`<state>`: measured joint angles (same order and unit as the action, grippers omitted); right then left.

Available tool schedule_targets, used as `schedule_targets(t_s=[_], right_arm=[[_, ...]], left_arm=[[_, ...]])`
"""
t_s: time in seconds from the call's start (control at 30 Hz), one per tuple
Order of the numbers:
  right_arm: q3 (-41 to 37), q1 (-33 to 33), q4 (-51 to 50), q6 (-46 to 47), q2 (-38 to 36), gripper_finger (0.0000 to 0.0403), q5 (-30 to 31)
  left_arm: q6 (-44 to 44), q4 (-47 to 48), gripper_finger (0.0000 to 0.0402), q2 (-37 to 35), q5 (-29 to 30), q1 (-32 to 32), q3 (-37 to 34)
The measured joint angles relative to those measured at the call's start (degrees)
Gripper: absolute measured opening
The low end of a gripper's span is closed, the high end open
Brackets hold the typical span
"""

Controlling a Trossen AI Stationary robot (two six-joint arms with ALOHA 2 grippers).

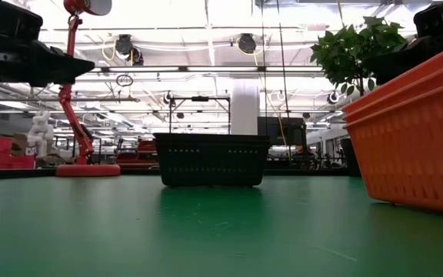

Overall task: Stack baskets by color
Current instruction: Return to Home Position

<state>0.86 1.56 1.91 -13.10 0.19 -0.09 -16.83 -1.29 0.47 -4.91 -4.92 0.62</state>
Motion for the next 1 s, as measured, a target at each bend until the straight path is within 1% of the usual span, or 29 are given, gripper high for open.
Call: schedule_targets(t_s=[0.23,1.0], right_arm=[[0.0,0.0,0.0,0.0,0.0,0.0,0.0],[0.0,0.0,0.0,0.0,0.0,0.0,0.0]], left_arm=[[-1.2,0.2,0.0019,0.0,1.9,-0.1,0.0],[-0.7,0.2,0.0019,0.0,2.0,-0.1,0.0]])
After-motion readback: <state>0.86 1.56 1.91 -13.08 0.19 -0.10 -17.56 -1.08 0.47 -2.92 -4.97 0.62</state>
